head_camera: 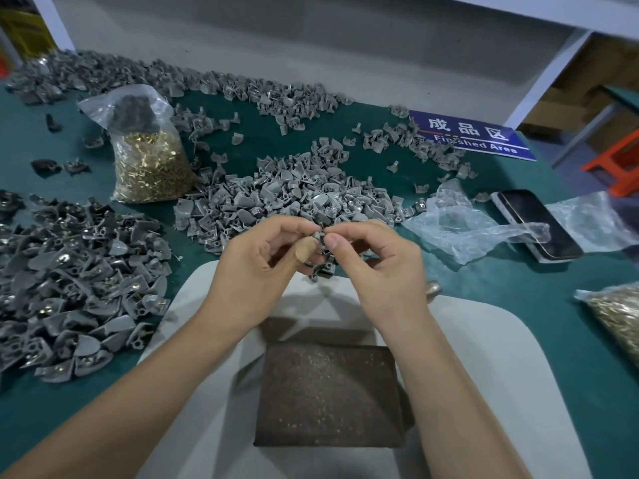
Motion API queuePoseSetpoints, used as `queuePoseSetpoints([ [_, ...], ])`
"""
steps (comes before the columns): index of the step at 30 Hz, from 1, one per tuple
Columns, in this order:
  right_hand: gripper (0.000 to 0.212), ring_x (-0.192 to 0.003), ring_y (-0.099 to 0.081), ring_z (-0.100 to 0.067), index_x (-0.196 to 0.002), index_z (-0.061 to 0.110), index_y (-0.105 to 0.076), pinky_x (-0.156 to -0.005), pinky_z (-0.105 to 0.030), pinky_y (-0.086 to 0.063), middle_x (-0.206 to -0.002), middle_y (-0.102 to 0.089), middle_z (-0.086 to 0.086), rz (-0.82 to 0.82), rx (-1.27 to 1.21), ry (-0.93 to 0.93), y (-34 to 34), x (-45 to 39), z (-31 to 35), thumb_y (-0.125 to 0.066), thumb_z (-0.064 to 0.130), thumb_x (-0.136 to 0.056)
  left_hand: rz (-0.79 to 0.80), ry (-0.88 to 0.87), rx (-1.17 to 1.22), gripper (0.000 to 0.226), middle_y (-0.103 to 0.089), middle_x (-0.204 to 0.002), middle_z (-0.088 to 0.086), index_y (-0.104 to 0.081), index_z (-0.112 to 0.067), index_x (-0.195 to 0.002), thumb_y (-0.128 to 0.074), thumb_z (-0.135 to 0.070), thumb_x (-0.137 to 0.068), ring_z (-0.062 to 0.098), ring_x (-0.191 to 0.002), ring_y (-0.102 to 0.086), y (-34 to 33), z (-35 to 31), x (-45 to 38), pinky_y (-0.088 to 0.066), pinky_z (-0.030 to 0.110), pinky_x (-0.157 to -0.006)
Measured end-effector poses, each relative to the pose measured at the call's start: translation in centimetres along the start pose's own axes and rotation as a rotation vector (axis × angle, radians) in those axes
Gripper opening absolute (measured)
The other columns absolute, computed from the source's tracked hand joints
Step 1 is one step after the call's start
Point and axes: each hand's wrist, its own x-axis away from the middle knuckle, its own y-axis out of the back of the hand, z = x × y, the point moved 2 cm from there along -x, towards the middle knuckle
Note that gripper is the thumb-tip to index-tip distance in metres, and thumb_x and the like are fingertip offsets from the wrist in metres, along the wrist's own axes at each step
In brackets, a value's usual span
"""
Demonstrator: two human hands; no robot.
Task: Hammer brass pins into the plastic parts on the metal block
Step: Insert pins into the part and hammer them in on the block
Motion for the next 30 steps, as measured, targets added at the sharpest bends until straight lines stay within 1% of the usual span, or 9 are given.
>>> queuePoseSetpoints([
  [4, 0.016, -0.086, -0.068, -0.009, -0.095, 0.031, -0.077, -0.077, -0.016, -0.048, -0.086, -0.07, 0.022, 0.015, 0.027, 0.018, 0.13, -0.06, -0.15, -0.078, 0.016, -0.089, 0.017, -0.007, 0.017, 0.016, -0.078, -0.092, 0.003, -0.067, -0.015, -0.108, -0.067, -0.019, -0.093, 0.021, -0.081, -0.076, 0.02, -0.33, 0.05, -0.06, 0.026, -0.07],
  [6, 0.016, -0.086, -0.068, -0.009, -0.094, 0.031, -0.076, -0.077, -0.016, -0.048, -0.085, -0.069, 0.023, 0.019, 0.048, 0.039, 0.19, -0.02, -0.08, -0.078, 0.015, -0.089, 0.028, -0.018, 0.005, 0.015, -0.078, -0.091, 0.002, -0.067, -0.016, -0.107, -0.068, -0.019, -0.092, 0.021, -0.08, -0.076, 0.03, -0.38, 0.1, -0.06, 0.026, -0.07],
  [11, 0.009, -0.089, -0.068, -0.009, -0.094, 0.023, -0.08, -0.079, -0.014, -0.048, -0.087, -0.072, 0.016, 0.045, 0.092, 0.077, 0.58, 0.06, -0.08, -0.079, 0.016, -0.089, 0.028, -0.003, 0.021, 0.015, -0.077, -0.088, 0.007, -0.067, -0.012, -0.106, -0.068, -0.019, -0.092, 0.026, -0.078, -0.075, -0.04, -0.32, 0.24, -0.061, 0.03, -0.071],
  [14, 0.012, -0.09, -0.069, -0.008, -0.096, 0.022, -0.081, -0.08, -0.015, -0.049, -0.089, -0.073, 0.016, 0.081, 0.104, 0.061, 0.63, 0.09, -0.26, -0.08, 0.013, -0.088, 0.038, 0.014, -0.013, 0.013, -0.077, -0.087, 0.006, -0.068, -0.009, -0.106, -0.068, -0.012, -0.093, 0.022, -0.079, -0.075, 0.12, -0.22, 0.35, -0.061, 0.027, -0.072],
  [18, 0.017, -0.094, -0.068, -0.008, -0.103, 0.021, -0.08, -0.081, -0.013, -0.047, -0.094, -0.072, 0.016, 0.125, 0.122, 0.065, 0.5, 0.34, -0.25, -0.076, 0.01, -0.091, 0.037, 0.008, -0.077, 0.013, -0.077, -0.088, -0.001, -0.069, -0.019, -0.103, -0.068, -0.011, -0.094, 0.016, -0.08, -0.075, 0.47, -0.5, 0.35, -0.06, 0.024, -0.075],
  [20, 0.016, -0.092, -0.069, -0.01, -0.1, 0.024, -0.079, -0.078, -0.014, -0.047, -0.092, -0.072, 0.017, 0.108, 0.121, 0.042, 0.59, 0.35, -0.18, -0.076, 0.011, -0.091, 0.028, 0.008, -0.063, 0.013, -0.077, -0.088, -0.002, -0.069, -0.022, -0.103, -0.068, -0.012, -0.094, 0.015, -0.08, -0.075, 0.5, -0.72, 0.29, -0.058, 0.021, -0.074],
  [23, 0.011, -0.086, -0.068, -0.013, -0.095, 0.023, -0.078, -0.073, -0.015, -0.046, -0.087, -0.073, 0.015, 0.082, 0.129, 0.022, 0.77, 0.29, -0.11, -0.077, 0.013, -0.09, 0.037, -0.007, -0.072, 0.013, -0.077, -0.089, -0.003, -0.069, -0.022, -0.104, -0.069, -0.016, -0.092, 0.014, -0.08, -0.075, 0.45, -0.8, 0.29, -0.058, 0.02, -0.074],
  [27, 0.008, -0.084, -0.066, -0.013, -0.093, 0.019, -0.078, -0.073, -0.021, -0.049, -0.087, -0.07, 0.014, 0.08, 0.187, 0.091, 0.88, 0.49, 0.07, -0.075, 0.012, -0.089, 0.063, -0.039, -0.125, 0.014, -0.077, -0.088, -0.001, -0.071, -0.024, -0.105, -0.07, -0.016, -0.093, 0.017, -0.08, -0.074, 0.41, -0.68, 0.41, -0.059, 0.024, -0.076],
  [30, 0.01, -0.081, -0.064, -0.012, -0.089, 0.02, -0.076, -0.072, -0.023, -0.05, -0.085, -0.068, 0.014, 0.073, 0.23, 0.125, 0.66, 0.5, 0.16, -0.074, 0.011, -0.088, 0.059, -0.059, -0.134, 0.013, -0.076, -0.087, -0.002, -0.071, -0.026, -0.105, -0.069, -0.019, -0.094, 0.017, -0.078, -0.074, 0.35, -0.74, 0.41, -0.058, 0.022, -0.074],
])
